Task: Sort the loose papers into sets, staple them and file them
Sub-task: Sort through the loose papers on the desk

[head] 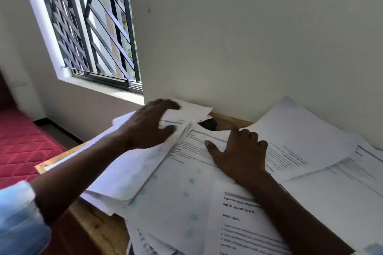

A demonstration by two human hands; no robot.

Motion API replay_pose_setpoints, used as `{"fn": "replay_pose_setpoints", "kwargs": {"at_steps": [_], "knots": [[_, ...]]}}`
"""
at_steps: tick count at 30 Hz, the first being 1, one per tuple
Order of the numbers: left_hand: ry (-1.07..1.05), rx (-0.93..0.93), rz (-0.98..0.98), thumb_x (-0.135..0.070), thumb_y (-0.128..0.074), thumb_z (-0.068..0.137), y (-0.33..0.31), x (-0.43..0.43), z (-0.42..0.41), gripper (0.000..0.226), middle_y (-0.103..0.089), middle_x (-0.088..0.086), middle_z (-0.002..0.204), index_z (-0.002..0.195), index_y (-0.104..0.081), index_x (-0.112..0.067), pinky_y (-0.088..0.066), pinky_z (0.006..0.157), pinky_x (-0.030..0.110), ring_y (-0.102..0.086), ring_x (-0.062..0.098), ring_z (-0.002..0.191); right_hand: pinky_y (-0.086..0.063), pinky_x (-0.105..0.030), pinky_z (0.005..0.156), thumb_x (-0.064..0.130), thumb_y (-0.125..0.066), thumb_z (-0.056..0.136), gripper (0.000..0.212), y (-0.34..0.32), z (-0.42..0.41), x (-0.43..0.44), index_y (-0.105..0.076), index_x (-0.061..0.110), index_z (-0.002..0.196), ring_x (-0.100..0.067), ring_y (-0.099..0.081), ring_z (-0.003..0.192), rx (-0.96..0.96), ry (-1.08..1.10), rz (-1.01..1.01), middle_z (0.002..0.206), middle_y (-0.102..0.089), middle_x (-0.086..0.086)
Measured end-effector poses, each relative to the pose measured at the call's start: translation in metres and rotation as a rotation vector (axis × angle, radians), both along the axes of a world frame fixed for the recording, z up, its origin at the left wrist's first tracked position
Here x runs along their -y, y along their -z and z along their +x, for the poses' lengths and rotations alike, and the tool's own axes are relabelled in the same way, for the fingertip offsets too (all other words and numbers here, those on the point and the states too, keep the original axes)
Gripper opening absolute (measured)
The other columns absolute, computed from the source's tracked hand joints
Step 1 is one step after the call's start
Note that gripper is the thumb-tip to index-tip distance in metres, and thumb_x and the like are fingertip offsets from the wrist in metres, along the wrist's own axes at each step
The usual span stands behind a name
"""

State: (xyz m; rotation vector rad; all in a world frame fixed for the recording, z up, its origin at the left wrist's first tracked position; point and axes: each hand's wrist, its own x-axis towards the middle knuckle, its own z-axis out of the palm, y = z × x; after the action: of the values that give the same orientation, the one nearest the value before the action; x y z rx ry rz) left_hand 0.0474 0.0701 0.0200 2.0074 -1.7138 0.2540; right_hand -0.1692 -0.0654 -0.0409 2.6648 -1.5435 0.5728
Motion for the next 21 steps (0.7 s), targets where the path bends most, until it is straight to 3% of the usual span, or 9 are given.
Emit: {"fn": "replay_pose_setpoints", "kwargs": {"at_steps": [2, 6, 8, 10, 12, 15, 17, 19, 21], "knots": [[0.168, -0.059, 0.084, -0.039, -0.063, 0.083, -0.002, 0.034, -0.027, 0.06, -0.059, -0.009, 0.14, 0.141, -0.056, -0.027, -0.039, 0.111, 0.029, -0.053, 0.011, 0.128, -0.036, -0.047, 0.098, 0.087, -0.033, 0.085, 0.086, 0.002, -0.005, 0.006, -0.05, 0.015, 0.127, -0.029, -0.048, 0.12, -0.015, 0.017, 0.01, 0.126, -0.057, -0.007], [0.205, -0.077, 0.298, -0.038, -0.057, 0.07, 0.005, 0.095, -0.053, 0.066, -0.065, -0.006, 0.132, 0.134, -0.061, -0.026, -0.045, 0.108, 0.044, -0.059, 0.017, 0.123, -0.039, -0.046, 0.098, 0.069, -0.046, 0.093, 0.066, 0.007, -0.01, 0.012, -0.05, 0.017, 0.132, -0.029, -0.048, 0.122, 0.144, 0.004, 0.07, 0.126, -0.057, -0.007], [0.241, -0.169, 0.309, -0.044, -0.053, 0.063, 0.016, 0.11, -0.052, 0.062, -0.069, -0.009, 0.119, 0.122, -0.067, -0.029, -0.051, 0.1, 0.046, -0.064, 0.014, 0.113, -0.043, -0.044, 0.1, 0.042, -0.056, 0.097, 0.048, 0.006, -0.013, 0.019, -0.052, 0.016, 0.138, -0.03, -0.053, 0.121, 0.432, -0.017, 0.191, 0.125, -0.062, -0.007], [0.254, -0.29, 0.252, -0.043, -0.05, 0.06, 0.028, 0.115, -0.049, 0.052, -0.07, -0.014, 0.108, 0.107, -0.071, -0.037, -0.052, 0.098, 0.043, -0.065, 0.007, 0.107, -0.048, -0.041, 0.096, 0.016, -0.057, 0.093, 0.038, 0.003, -0.019, 0.024, -0.059, 0.019, 0.131, -0.026, -0.063, 0.107, 0.776, 0.011, 0.347, 0.111, -0.068, -0.001], [0.279, -0.414, 0.177, -0.036, -0.053, 0.06, 0.037, 0.117, -0.046, 0.037, -0.071, -0.014, 0.1, 0.092, -0.071, -0.038, -0.052, 0.095, 0.037, -0.066, 0.008, 0.103, -0.054, -0.043, 0.09, 0.002, -0.051, 0.089, 0.039, -0.001, -0.025, 0.029, -0.065, 0.023, 0.119, -0.022, -0.069, 0.092, 0.982, 0.059, 0.468, 0.099, -0.071, 0.005], [0.319, -0.545, 0.092, -0.021, -0.059, 0.062, 0.042, 0.122, -0.041, 0.017, -0.068, -0.018, 0.078, 0.075, -0.065, -0.029, -0.046, 0.073, 0.026, -0.065, 0.004, 0.079, -0.057, -0.04, 0.074, -0.004, -0.043, 0.093, 0.036, -0.006, -0.03, 0.037, -0.069, 0.017, 0.108, -0.024, -0.076, 0.072, 1.21, 0.053, 0.627, 0.098, -0.075, -0.005], [0.365, -0.663, 0.058, -0.018, -0.063, 0.065, 0.043, 0.123, -0.039, 0.009, -0.06, -0.008, 0.067, 0.072, -0.062, -0.013, -0.038, 0.059, 0.026, -0.053, 0.011, 0.06, -0.053, -0.032, 0.061, -0.001, -0.041, 0.1, 0.029, -0.008, -0.03, 0.039, -0.068, 0.008, 0.106, -0.025, -0.074, 0.062, 1.29, 0.018, 0.685, 0.094, -0.075, -0.014], [0.435, -0.801, -0.001, -0.011, -0.064, 0.066, 0.048, 0.126, -0.034, 0.009, -0.052, 0.011, 0.066, 0.067, -0.055, -0.008, -0.033, 0.056, 0.029, -0.045, 0.018, 0.06, -0.048, -0.028, 0.052, -0.001, -0.038, 0.102, 0.03, -0.008, -0.027, 0.037, -0.068, 0.003, 0.103, -0.025, -0.07, 0.058, 1.286, -0.003, 0.689, 0.088, -0.074, -0.018], [0.481, -0.953, -0.08, 0.001, -0.054, 0.058, 0.046, 0.125, -0.033, 0.013, -0.042, 0.012, 0.064, 0.061, -0.047, -0.009, -0.026, 0.054, 0.044, -0.035, 0.026, 0.062, -0.045, -0.025, 0.049, -0.005, -0.039, 0.097, 0.032, -0.007, -0.025, 0.035, -0.069, 0.005, 0.097, -0.023, -0.069, 0.057, 1.219, -0.01, 0.668, 0.084, -0.074, -0.015]]}}
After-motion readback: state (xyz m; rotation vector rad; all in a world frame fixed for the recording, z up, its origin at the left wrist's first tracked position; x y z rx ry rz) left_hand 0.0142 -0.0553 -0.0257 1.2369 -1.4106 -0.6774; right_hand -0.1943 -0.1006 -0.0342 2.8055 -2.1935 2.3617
